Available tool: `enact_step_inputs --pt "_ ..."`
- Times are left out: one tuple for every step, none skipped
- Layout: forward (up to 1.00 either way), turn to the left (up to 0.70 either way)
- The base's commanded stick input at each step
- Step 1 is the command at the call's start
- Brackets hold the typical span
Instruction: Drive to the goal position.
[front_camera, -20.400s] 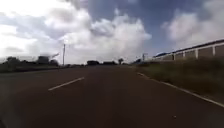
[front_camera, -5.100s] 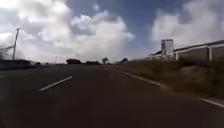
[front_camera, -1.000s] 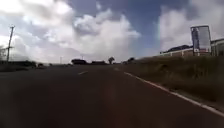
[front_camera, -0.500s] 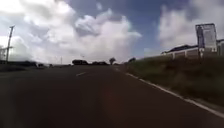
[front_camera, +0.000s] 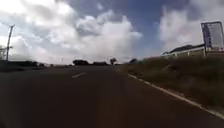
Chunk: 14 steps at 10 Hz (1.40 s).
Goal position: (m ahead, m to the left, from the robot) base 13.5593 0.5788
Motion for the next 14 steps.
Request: enact_step_inputs --pt "1.00 0.00" --pt "1.00 0.00" --pt "1.00 0.00" --pt "1.00 0.00" --pt "1.00 0.00" --pt "1.00 0.00" --pt "1.00 0.00" --pt "1.00 0.00" --pt "1.00 0.00" --pt "1.00 0.00" --pt "1.00 0.00" --pt "1.00 0.00" --pt "1.00 0.00" --pt "1.00 0.00"
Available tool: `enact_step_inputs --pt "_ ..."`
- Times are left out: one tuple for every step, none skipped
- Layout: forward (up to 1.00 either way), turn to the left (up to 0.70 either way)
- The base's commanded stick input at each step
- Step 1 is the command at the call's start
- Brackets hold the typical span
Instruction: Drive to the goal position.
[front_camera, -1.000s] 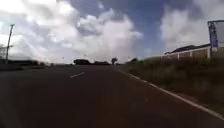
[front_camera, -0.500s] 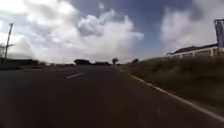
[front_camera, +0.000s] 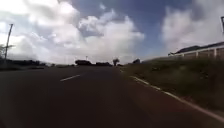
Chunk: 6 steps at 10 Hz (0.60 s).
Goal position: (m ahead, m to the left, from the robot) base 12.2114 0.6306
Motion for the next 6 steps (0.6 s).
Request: enact_step_inputs --pt "1.00 0.00" --pt "1.00 0.00" --pt "1.00 0.00" --pt "1.00 0.00" --pt "1.00 0.00" --pt "1.00 0.00"
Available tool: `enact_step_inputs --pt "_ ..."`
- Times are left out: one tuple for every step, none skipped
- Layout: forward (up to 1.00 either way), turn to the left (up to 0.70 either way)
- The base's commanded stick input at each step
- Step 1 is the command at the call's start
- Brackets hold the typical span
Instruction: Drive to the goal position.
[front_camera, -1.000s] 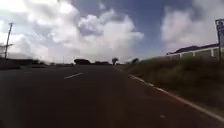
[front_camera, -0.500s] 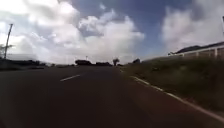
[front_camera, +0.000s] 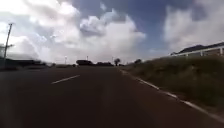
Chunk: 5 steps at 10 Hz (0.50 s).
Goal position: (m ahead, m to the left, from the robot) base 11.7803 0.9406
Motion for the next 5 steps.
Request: enact_step_inputs --pt "1.00 0.00" --pt "1.00 0.00" --pt "1.00 0.00" --pt "1.00 0.00" --pt "1.00 0.00"
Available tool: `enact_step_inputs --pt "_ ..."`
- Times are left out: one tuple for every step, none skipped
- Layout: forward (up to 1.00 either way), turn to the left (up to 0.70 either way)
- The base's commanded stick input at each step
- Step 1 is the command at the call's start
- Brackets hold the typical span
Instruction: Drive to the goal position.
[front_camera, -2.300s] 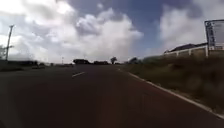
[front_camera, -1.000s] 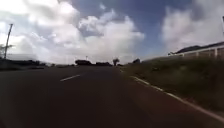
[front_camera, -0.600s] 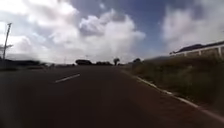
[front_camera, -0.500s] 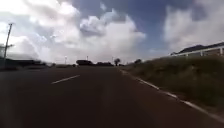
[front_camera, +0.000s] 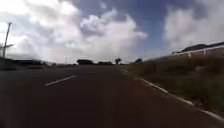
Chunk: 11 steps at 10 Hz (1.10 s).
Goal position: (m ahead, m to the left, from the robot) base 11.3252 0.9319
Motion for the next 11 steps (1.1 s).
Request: enact_step_inputs --pt "1.00 0.00" --pt "1.00 0.00" --pt "1.00 0.00" --pt "1.00 0.00" --pt "1.00 0.00" --pt "1.00 0.00" --pt "1.00 0.00" --pt "1.00 0.00" --pt "1.00 0.00" --pt "1.00 0.00" --pt "1.00 0.00"
